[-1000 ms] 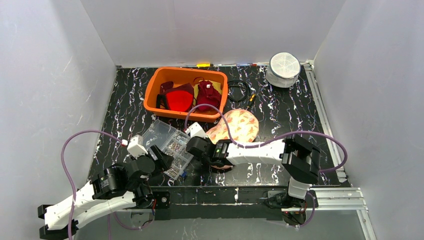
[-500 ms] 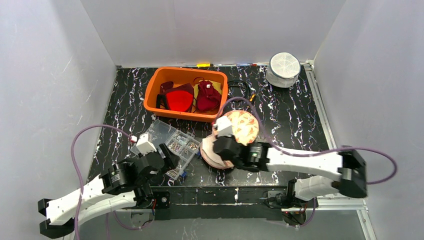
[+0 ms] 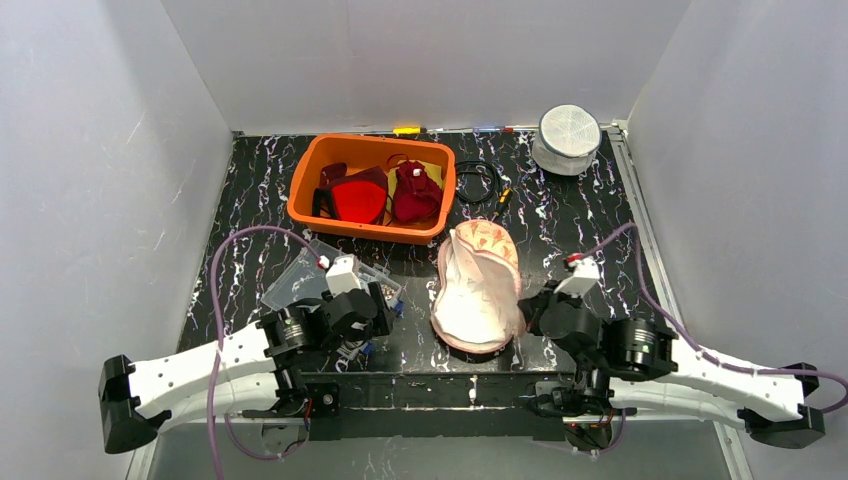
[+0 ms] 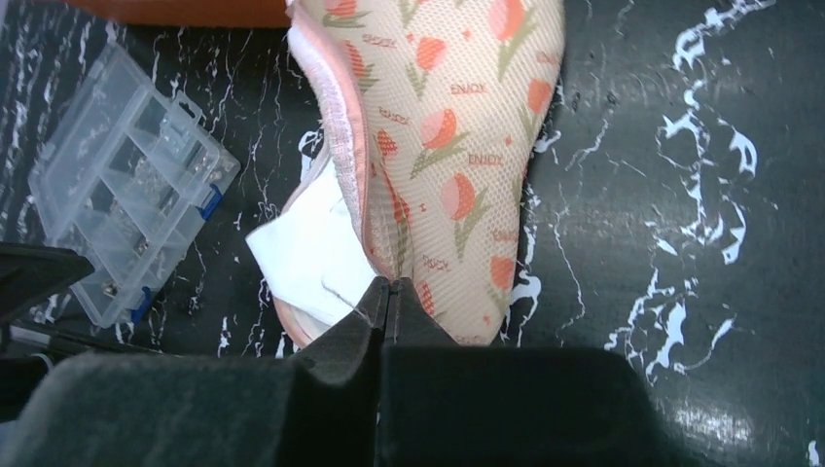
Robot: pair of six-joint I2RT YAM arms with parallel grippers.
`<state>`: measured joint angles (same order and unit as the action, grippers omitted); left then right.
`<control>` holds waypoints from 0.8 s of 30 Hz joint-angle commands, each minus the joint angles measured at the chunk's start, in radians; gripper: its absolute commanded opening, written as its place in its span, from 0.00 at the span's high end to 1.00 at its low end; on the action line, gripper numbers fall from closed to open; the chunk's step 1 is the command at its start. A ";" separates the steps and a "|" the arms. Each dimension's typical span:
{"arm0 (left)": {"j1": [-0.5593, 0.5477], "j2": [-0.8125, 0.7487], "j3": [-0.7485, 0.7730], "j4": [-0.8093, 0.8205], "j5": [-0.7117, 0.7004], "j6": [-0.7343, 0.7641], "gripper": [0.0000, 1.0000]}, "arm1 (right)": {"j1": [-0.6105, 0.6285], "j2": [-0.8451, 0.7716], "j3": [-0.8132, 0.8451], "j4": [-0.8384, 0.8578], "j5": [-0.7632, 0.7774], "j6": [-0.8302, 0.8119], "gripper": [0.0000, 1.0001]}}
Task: Unzip the laundry bag and remove the bra
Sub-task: Open the laundry bag at the center of the board.
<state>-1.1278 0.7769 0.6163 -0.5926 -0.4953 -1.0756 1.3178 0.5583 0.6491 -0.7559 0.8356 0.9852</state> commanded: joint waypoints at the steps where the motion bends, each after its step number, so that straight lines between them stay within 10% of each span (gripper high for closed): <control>1: -0.001 0.024 0.035 0.055 0.018 0.030 0.34 | 0.002 -0.139 -0.022 -0.146 0.079 0.195 0.90; 7: -0.001 0.066 0.025 0.101 0.040 0.045 0.34 | 0.003 -0.222 -0.007 -0.185 0.133 0.225 0.60; 14: 0.002 0.188 0.113 0.118 0.068 0.114 0.33 | 0.002 0.043 0.164 -0.064 0.118 -0.097 0.20; 24: 0.003 0.088 0.068 0.058 0.023 0.041 0.33 | 0.002 0.674 0.378 0.167 -0.108 -0.487 0.20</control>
<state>-1.1278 0.9482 0.7212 -0.4786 -0.4236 -0.9951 1.3170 1.0927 0.9749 -0.6811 0.8116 0.6682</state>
